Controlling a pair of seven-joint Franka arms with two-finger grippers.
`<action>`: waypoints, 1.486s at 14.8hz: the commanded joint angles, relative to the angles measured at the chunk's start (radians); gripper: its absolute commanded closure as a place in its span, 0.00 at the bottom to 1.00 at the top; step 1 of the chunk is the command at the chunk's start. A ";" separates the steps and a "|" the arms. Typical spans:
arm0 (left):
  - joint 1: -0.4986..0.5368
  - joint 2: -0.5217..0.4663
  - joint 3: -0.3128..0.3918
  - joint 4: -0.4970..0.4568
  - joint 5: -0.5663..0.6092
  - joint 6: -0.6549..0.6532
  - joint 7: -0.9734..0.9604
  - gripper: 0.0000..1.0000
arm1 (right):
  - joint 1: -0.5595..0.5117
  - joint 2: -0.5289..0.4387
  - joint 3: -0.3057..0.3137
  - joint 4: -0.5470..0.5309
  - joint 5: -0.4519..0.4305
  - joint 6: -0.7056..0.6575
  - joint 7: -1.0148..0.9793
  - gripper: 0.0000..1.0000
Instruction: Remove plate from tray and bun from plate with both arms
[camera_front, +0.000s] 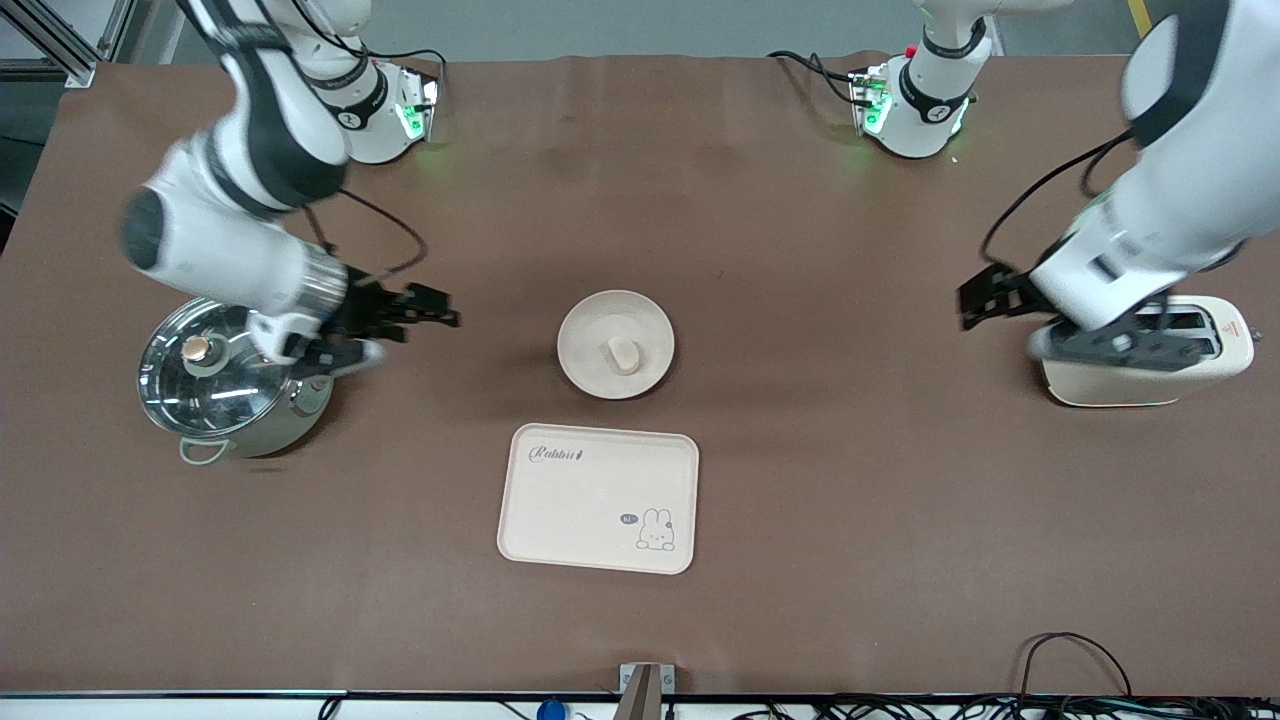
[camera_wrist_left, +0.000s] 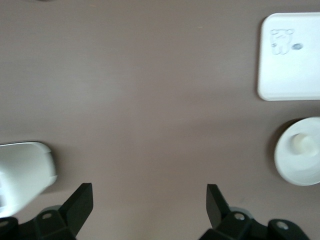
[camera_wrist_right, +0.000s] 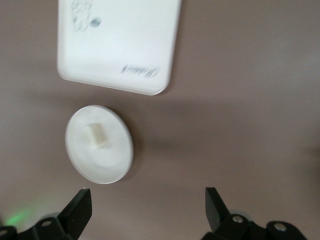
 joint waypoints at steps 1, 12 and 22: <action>-0.087 0.099 -0.002 0.020 -0.026 0.084 -0.145 0.00 | -0.112 -0.033 0.017 0.055 -0.102 -0.038 -0.041 0.00; -0.454 0.441 0.007 0.018 0.006 0.507 -0.799 0.00 | -0.328 -0.082 0.020 0.410 -0.285 -0.364 -0.042 0.00; -0.612 0.584 0.007 0.020 0.168 0.653 -1.261 0.08 | -0.312 -0.091 0.031 0.444 -0.283 -0.395 -0.042 0.00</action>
